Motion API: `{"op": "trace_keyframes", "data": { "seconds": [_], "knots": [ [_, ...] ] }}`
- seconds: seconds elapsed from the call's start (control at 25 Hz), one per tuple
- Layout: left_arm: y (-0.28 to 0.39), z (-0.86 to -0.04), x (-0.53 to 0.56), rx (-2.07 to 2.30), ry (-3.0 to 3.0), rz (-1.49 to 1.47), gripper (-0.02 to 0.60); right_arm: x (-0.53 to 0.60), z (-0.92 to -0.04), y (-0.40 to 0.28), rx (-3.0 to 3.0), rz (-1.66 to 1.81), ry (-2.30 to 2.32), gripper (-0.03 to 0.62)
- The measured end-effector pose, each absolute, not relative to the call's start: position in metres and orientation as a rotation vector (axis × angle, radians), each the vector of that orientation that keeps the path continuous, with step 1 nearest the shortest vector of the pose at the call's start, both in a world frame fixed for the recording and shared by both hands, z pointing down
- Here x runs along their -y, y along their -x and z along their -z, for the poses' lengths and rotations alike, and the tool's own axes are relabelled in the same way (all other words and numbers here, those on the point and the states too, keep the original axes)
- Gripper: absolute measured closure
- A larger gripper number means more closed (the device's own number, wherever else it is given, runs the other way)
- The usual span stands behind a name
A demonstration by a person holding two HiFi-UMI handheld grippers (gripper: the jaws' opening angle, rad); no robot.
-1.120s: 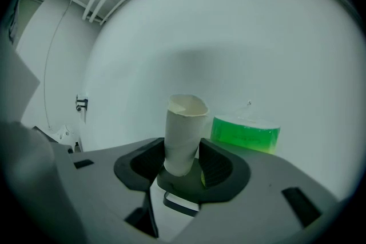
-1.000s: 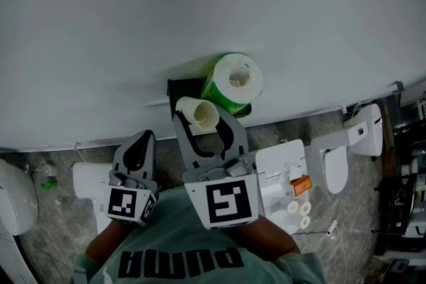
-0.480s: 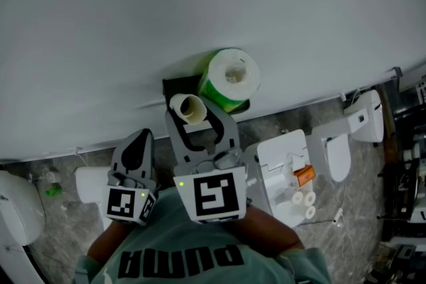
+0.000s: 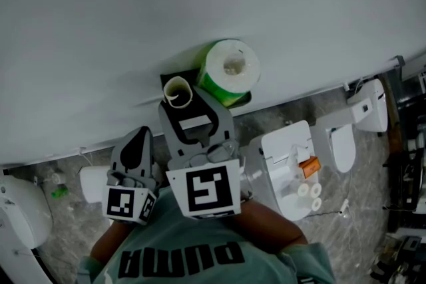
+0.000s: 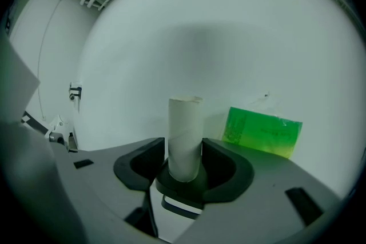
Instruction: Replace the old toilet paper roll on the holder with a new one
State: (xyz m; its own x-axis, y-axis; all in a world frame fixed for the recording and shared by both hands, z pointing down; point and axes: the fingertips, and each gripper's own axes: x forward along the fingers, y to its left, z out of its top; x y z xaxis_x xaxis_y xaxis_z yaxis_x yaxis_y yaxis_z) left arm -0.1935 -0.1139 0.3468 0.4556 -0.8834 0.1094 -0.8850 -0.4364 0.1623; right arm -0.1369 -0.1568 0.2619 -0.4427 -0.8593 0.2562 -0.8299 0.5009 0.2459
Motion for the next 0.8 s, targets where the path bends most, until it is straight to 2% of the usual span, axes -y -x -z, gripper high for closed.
{"op": "trace_keyframes", "data": {
  "seconds": [0.8],
  "knots": [
    [0.176,-0.337,0.106,1.536,-2.525,-0.018,0.577,0.124,-0.255,0.115,2.472,0.106,-1.401,0.404]
  ]
}}
